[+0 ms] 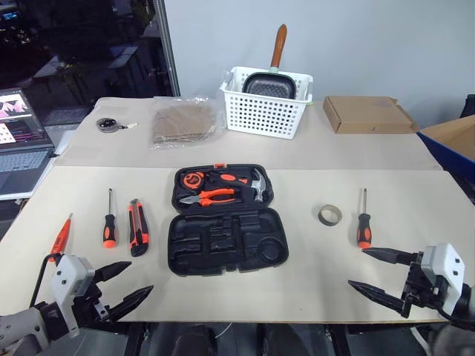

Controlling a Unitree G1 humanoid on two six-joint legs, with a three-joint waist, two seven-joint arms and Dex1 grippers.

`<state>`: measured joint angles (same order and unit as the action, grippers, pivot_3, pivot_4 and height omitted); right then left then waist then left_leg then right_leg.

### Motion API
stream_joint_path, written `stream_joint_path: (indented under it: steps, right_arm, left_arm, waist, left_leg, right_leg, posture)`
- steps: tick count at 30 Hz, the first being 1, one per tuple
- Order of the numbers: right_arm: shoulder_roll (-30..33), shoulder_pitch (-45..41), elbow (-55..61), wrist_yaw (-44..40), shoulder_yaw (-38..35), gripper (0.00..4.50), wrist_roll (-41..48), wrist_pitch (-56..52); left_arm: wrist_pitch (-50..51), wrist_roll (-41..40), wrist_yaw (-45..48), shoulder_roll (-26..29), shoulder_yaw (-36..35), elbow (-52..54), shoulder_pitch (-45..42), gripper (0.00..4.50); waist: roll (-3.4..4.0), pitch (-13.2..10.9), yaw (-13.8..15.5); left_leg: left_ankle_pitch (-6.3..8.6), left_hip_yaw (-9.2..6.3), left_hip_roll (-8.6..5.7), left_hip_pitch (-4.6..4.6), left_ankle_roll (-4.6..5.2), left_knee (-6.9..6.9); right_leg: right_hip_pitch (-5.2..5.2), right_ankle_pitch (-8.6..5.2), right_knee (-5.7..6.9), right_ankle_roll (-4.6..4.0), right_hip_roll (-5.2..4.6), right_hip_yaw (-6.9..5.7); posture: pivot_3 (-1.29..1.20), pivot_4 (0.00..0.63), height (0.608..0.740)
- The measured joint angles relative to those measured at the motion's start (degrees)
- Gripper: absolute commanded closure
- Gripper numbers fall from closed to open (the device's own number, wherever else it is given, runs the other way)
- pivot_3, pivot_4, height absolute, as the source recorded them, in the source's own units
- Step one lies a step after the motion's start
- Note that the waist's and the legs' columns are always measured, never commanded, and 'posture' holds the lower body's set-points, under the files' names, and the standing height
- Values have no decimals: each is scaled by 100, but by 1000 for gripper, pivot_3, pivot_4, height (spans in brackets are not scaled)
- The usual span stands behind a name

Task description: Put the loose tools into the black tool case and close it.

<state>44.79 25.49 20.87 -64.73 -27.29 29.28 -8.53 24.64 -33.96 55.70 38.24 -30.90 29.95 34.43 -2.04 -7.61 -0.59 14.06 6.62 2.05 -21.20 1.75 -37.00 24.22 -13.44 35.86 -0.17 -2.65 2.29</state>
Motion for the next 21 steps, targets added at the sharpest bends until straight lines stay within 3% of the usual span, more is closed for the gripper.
stream_joint_path:
  steps: [3, 5, 10, 14, 16, 21]
  right_arm:
    - [-34, -146, -4, 56, 102, 192, 0, -1]
    - [-263, -896, 31, 179, 590, 192, 25, -2]
    - [-252, -1387, 197, 118, 1001, 192, 243, -110]
    - [-136, -1727, 529, -68, 1326, 192, 631, -412]
    - [-41, -2210, 795, -183, 1588, 192, 903, -614]
    - [84, -2875, 1017, -437, 1954, 192, 1177, -827]
  left_arm:
    - [27, -22, -55, -19, -3, 1, -64, 13]
    - [221, -207, -452, -203, 43, 74, -477, 13]
    - [843, -540, -1630, -492, -68, 462, -890, 13]
    - [2176, -1036, -3208, -479, -390, 549, -1579, 13]
    - [3379, -1283, -4232, -195, -529, 391, -2525, 13]
    - [5612, -1201, -5500, 187, -721, -327, -4341, 13]
  waist:
    - [-2, -1, -13]
    - [-5, -1, -31]
    - [3, 4, 8]
    - [-3, 2, 25]
    - [-12, -4, 37]
    - [-26, -1, 31]
  left_leg:
    - [0, 0, 2, 3, 0, 0]
    - [0, 0, 10, 3, -1, -1]
    - [4, -3, 9, 0, 1, 2]
    - [13, -10, 9, -3, 0, 1]
    - [9, -12, 7, 1, -4, -5]
    - [7, -13, -5, 8, -8, -3]
  right_leg:
    - [-2, 0, 0, 0, 1, 1]
    - [-5, 7, 3, -5, 4, 5]
    - [-1, 23, 8, 32, 7, 0]
    - [-2, 36, 12, 3, 8, -7]
    - [-2, 30, 17, 18, 14, -10]
    - [-8, 35, 18, 12, 11, -11]
  posture:
    - [0, 150, 740]
    - [0, 150, 740]
    - [0, 150, 740]
    - [0, 150, 740]
    - [0, 150, 740]
    - [0, 150, 740]
